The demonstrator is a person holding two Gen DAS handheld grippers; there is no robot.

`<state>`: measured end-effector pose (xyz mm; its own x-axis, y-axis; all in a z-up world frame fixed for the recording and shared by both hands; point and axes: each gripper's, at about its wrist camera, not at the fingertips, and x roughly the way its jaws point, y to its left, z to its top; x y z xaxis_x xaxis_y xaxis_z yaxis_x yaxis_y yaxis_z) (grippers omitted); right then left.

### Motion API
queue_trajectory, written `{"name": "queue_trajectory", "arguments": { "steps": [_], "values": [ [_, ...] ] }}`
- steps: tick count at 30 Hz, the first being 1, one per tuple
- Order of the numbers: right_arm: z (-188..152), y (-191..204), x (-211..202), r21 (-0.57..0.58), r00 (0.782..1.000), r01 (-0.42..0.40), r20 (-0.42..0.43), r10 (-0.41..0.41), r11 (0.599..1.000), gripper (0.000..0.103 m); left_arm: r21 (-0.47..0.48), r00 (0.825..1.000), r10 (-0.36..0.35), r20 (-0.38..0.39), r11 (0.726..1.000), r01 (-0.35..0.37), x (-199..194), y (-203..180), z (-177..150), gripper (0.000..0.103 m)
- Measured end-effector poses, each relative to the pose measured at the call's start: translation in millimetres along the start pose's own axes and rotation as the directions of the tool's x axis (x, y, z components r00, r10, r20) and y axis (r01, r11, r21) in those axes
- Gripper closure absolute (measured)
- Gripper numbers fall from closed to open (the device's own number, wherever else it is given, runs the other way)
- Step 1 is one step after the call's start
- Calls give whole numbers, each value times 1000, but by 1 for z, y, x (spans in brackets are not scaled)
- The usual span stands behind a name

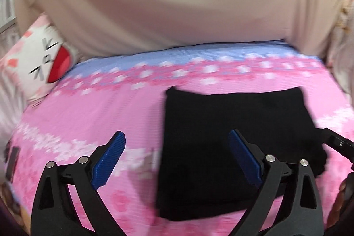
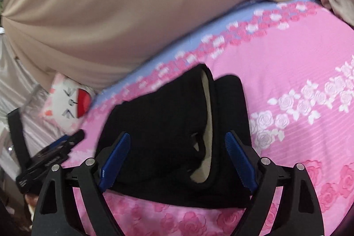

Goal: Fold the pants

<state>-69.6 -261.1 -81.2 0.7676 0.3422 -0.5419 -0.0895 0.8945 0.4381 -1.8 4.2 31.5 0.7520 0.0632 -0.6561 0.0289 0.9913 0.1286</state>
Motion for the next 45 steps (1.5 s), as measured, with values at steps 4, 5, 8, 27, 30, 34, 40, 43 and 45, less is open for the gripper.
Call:
{"name": "queue_trajectory", "arguments": {
  "steps": [4, 5, 8, 27, 30, 34, 40, 43, 45],
  "values": [
    [-10, 10, 26, -47, 996, 72, -39, -74, 996, 75, -22, 999, 11, -37, 1000, -12, 13, 23, -8, 11],
    [-10, 15, 29, -62, 996, 78, -45, -81, 995, 84, -26, 999, 10, -47, 1000, -11, 16, 25, -10, 11],
    [-1, 35, 11, -95, 1000, 24, 5, -24, 995, 89, -38, 998, 12, -57, 999, -14, 20, 33, -10, 11],
    [22, 90, -17, -260, 999, -10, 38, 20, 966, 92, -84, 986, 37, -160, 995, -51, 56, 52, -34, 11],
    [29, 141, 39, -367, 994, -89, -88, 60, 926, 101, -102, 984, 21, -179, 994, -40, 58, 58, -38, 11],
    [33, 184, 121, -409, 979, -130, -199, 51, 903, 101, -97, 985, 23, -170, 995, -40, 50, 67, -41, 11],
    [5, 201, 231, -475, 943, -92, -323, -77, 875, 103, -111, 984, 10, -177, 993, -30, 53, 82, -44, 11],
    [0, 224, 215, -511, 945, -123, -321, -56, 850, 101, -122, 984, 12, -178, 992, -34, 55, 89, -44, 11],
    [9, 219, 196, -471, 967, -93, -254, -34, 877, 101, -128, 984, 10, -179, 991, -33, 56, 93, -45, 11]
  ]
}}
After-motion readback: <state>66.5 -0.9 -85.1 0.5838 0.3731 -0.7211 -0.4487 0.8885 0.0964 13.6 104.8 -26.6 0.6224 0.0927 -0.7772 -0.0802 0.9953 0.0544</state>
